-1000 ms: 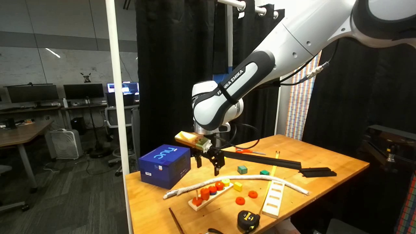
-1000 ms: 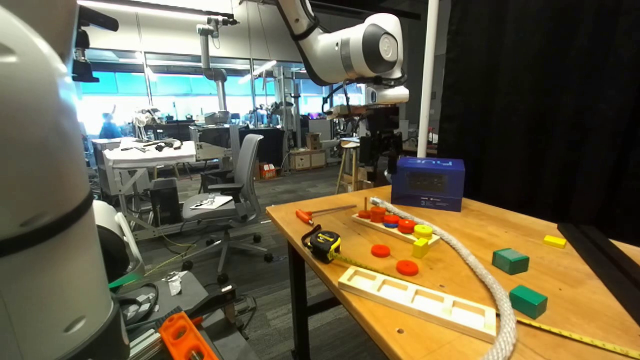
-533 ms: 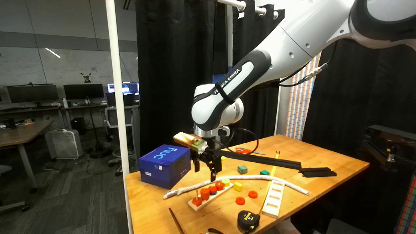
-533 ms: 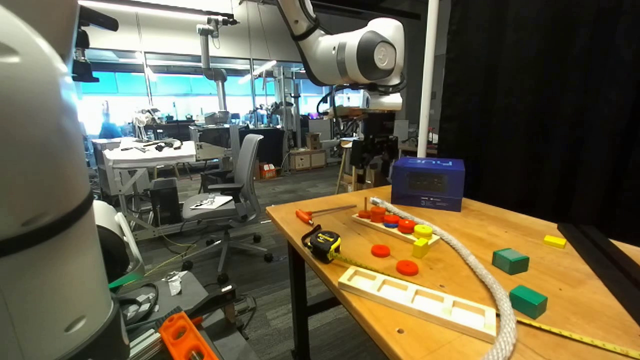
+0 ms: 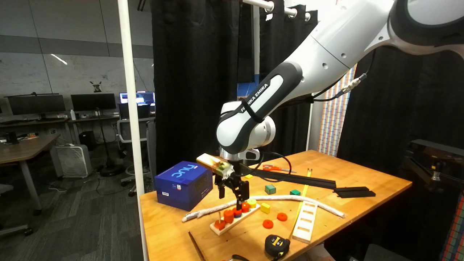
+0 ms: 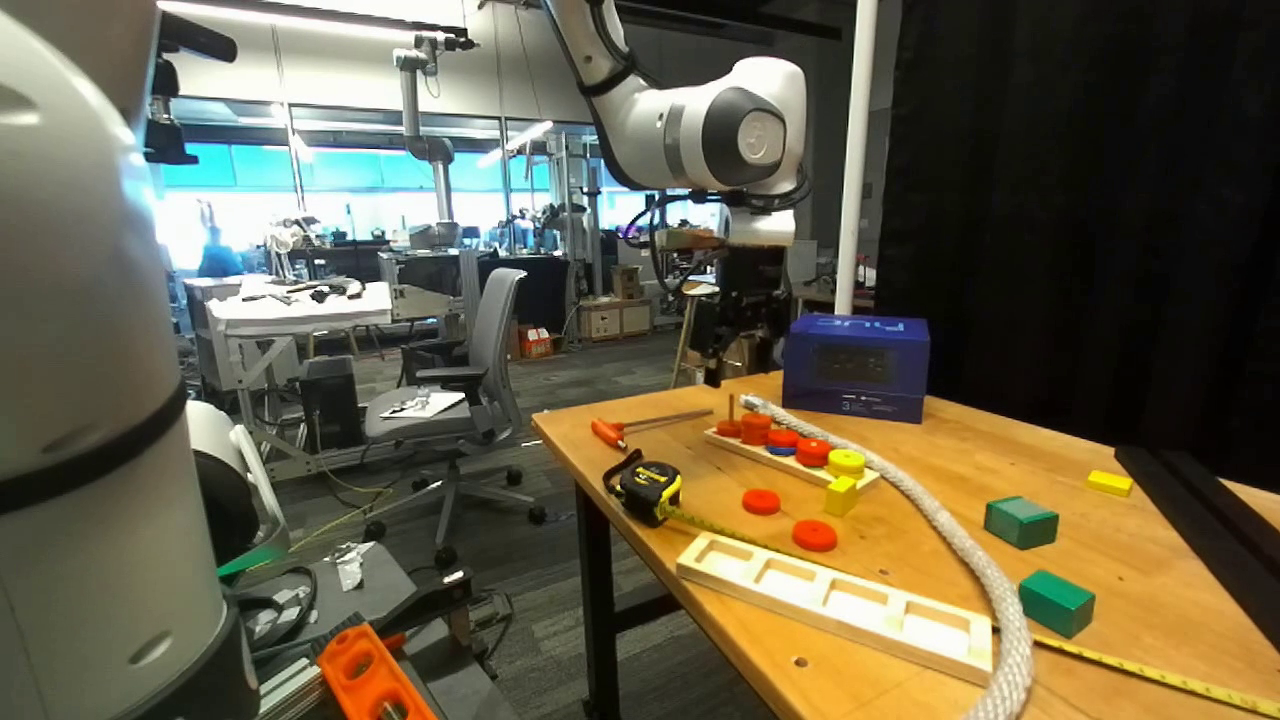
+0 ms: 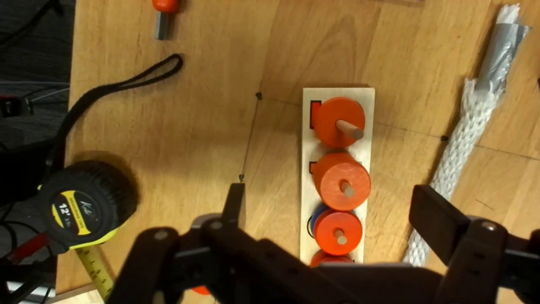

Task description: Pick up the orange objects and put them on the table

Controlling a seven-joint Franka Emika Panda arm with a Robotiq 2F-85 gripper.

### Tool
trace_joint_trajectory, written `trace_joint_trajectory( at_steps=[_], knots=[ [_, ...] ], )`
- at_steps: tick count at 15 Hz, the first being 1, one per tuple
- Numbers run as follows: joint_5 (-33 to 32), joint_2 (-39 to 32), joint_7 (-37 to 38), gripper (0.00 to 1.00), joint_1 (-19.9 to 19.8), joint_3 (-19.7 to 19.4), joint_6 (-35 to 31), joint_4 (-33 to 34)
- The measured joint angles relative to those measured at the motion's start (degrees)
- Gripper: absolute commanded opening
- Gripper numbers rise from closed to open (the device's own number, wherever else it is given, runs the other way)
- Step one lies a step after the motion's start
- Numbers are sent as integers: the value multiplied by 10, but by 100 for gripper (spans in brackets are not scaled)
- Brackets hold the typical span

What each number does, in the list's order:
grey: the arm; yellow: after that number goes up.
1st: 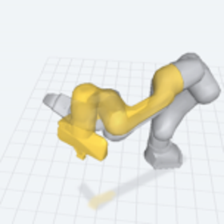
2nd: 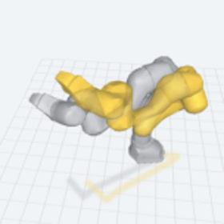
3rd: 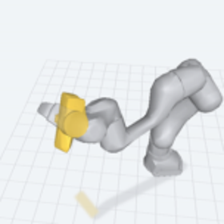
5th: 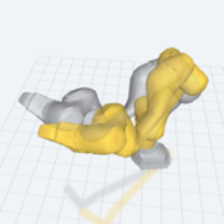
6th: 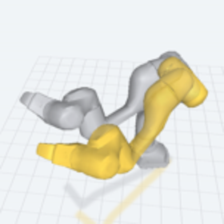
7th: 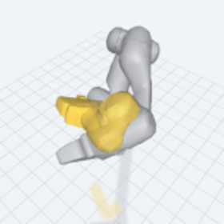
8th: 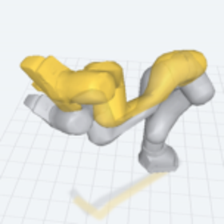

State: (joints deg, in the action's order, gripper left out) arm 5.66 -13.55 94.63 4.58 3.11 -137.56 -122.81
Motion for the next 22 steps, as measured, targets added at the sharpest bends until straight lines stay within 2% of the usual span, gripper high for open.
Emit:
trace_joint_trajectory(
  at_steps=[12, 22],
  knots=[
    [0, -49, -1, 100, 0, 0, -36, -5],
    [0, -65, -2, 100, 5, -2, -37, 18]
  ],
)
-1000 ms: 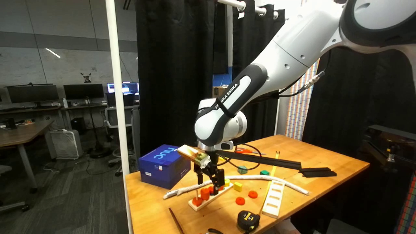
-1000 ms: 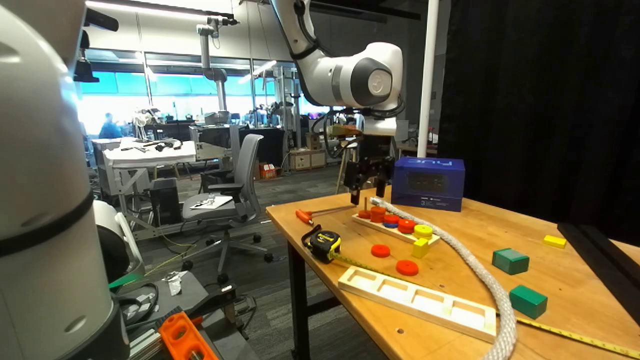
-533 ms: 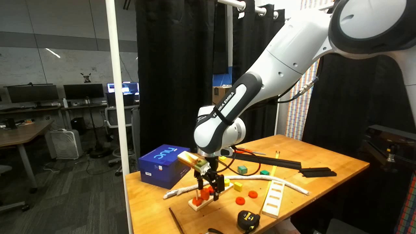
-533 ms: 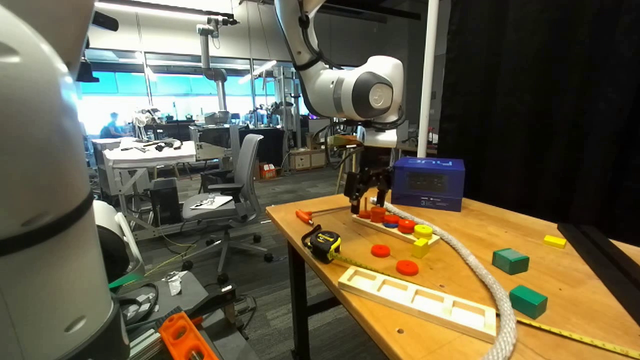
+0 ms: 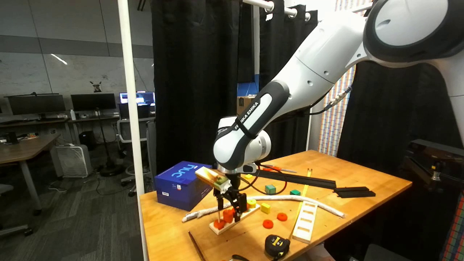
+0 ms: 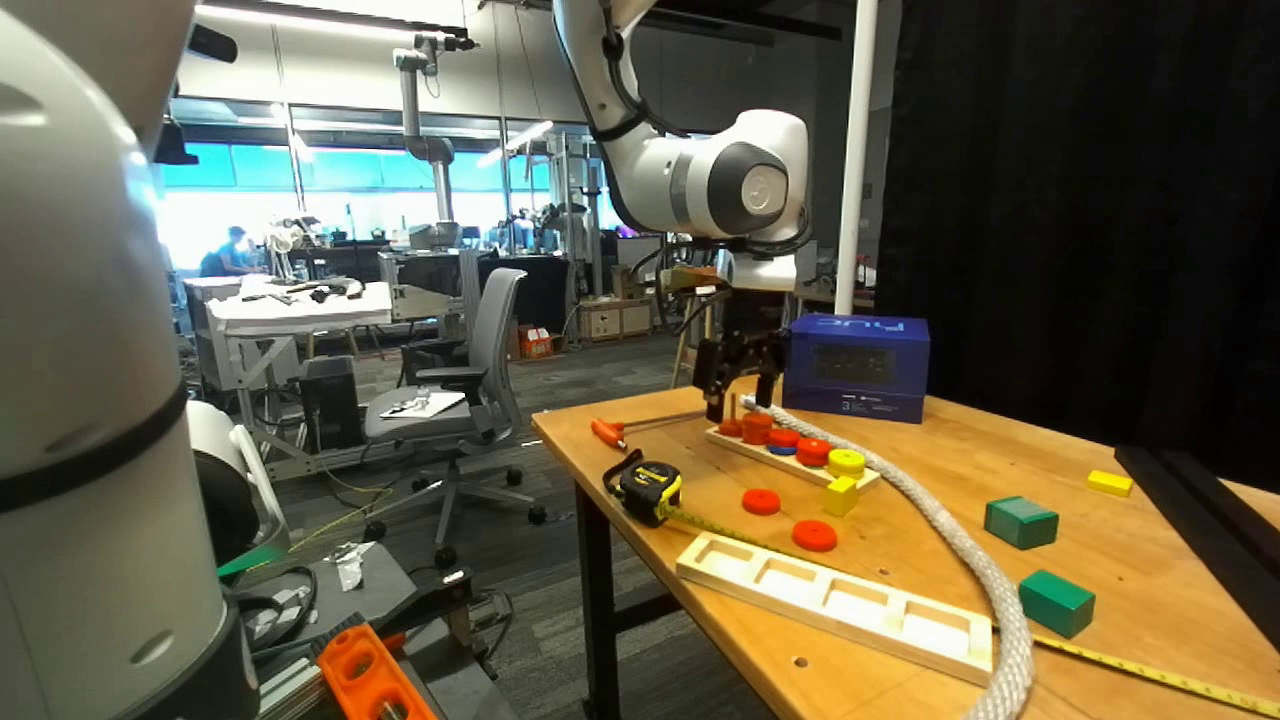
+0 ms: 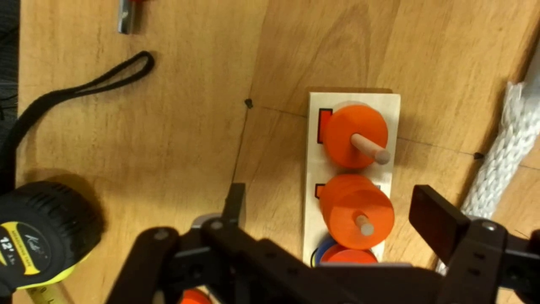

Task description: Pick up the orange objects and put them on the table

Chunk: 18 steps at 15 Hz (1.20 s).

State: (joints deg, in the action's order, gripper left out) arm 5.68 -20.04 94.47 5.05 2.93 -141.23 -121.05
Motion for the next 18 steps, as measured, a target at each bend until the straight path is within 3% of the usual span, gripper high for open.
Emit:
trace_joint_trajectory(
  at_steps=[18],
  knots=[
    [0, -12, -10, 100, 1, -14, 0, 8]
  ],
)
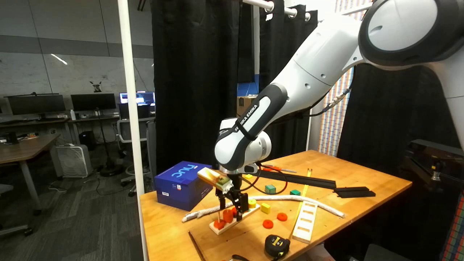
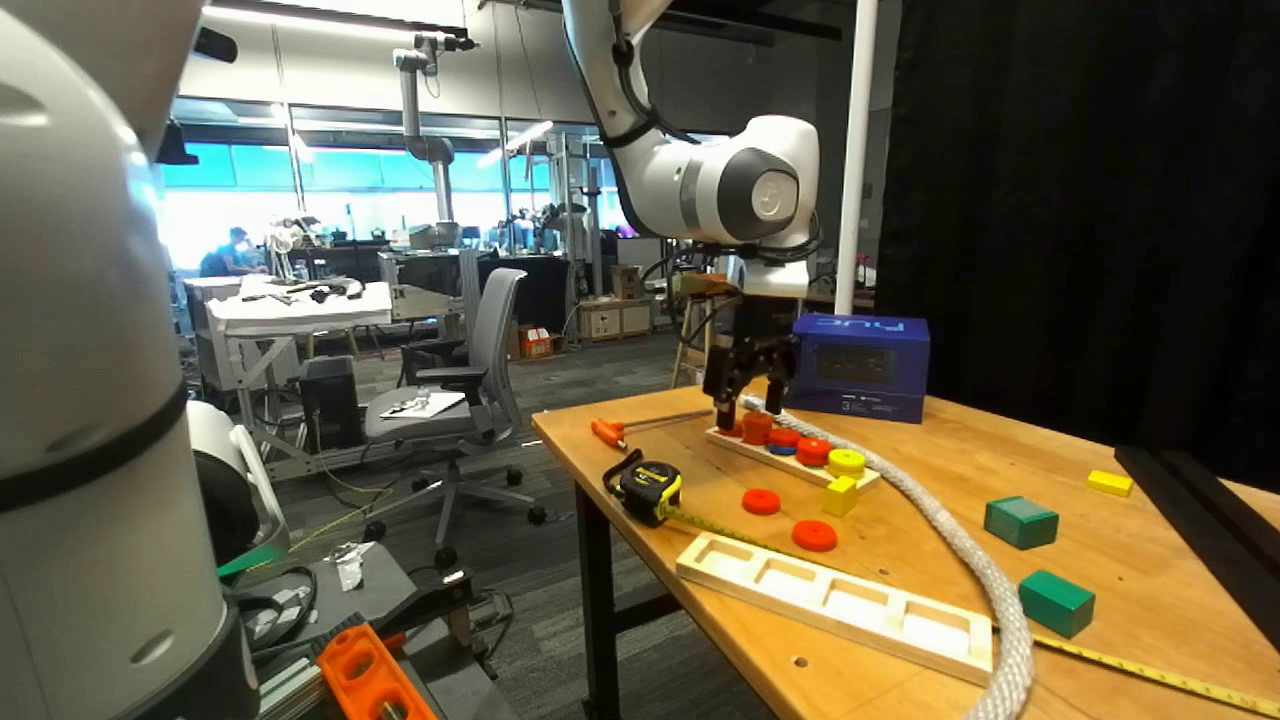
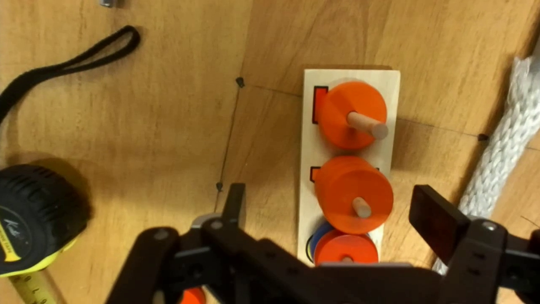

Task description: Pick up the orange objects and put them on the table

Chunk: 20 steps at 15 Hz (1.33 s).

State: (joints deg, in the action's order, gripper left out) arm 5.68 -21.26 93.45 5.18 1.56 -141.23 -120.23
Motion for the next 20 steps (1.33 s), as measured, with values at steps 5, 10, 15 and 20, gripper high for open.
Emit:
trace_joint_trajectory(
  at_steps=[5, 10, 15, 20],
  knots=[
    [0, -6, -1, 49, 1, -2, 0, 5],
    [-1, -12, -2, 20, 4, -3, 0, 11],
    [-6, -12, -2, 20, 8, -6, 0, 13],
    [-31, -8, -1, 19, 20, -16, -6, 15]
  ],
)
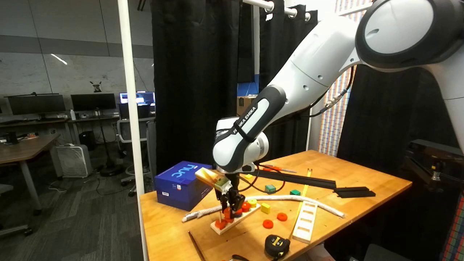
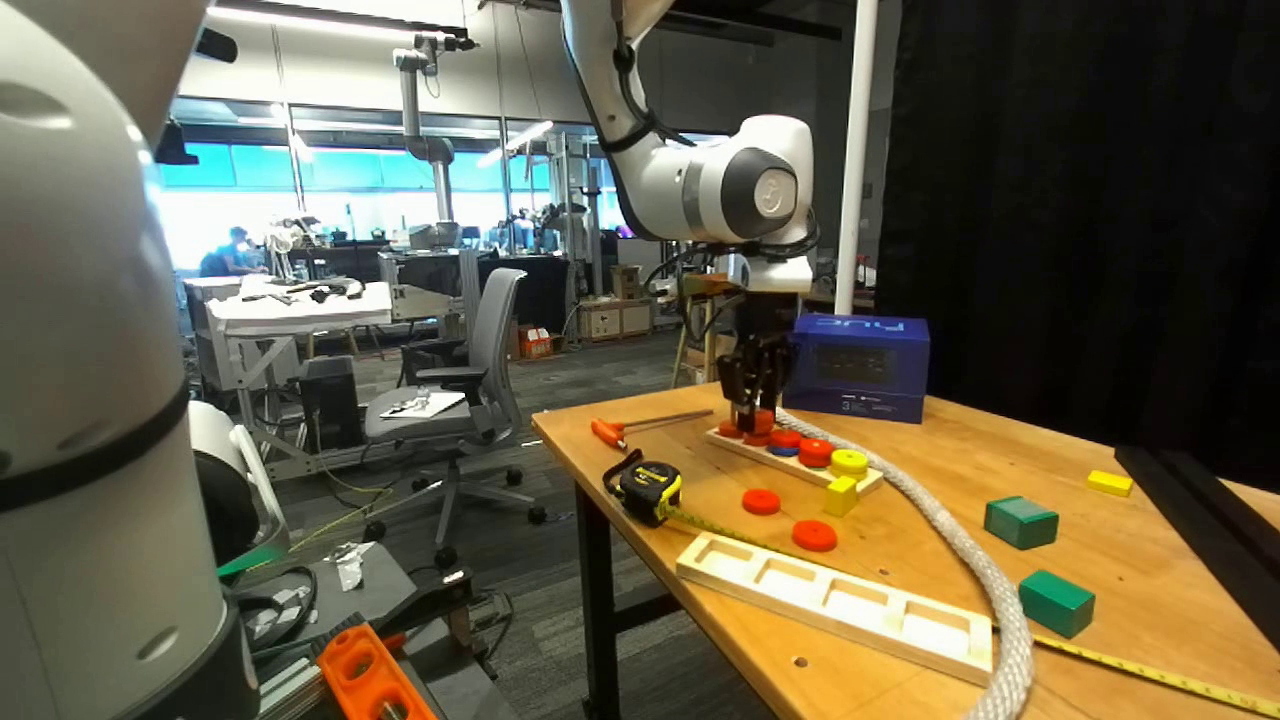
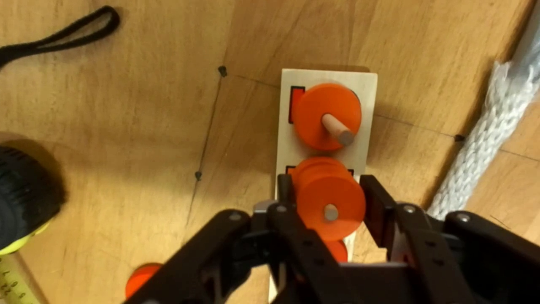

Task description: Pick up the orange objects and put them on the table

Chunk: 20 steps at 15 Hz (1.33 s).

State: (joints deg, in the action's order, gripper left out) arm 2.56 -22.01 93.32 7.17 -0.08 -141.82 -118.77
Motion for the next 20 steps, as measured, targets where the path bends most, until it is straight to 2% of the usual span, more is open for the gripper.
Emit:
trace_joint_trajectory(
  at_steps=[11, 20],
  knots=[
    [-41, 53, 0, 19, 16, -11, -14, -11],
    [-45, 154, -2, 19, 15, -6, -14, -128]
  ],
)
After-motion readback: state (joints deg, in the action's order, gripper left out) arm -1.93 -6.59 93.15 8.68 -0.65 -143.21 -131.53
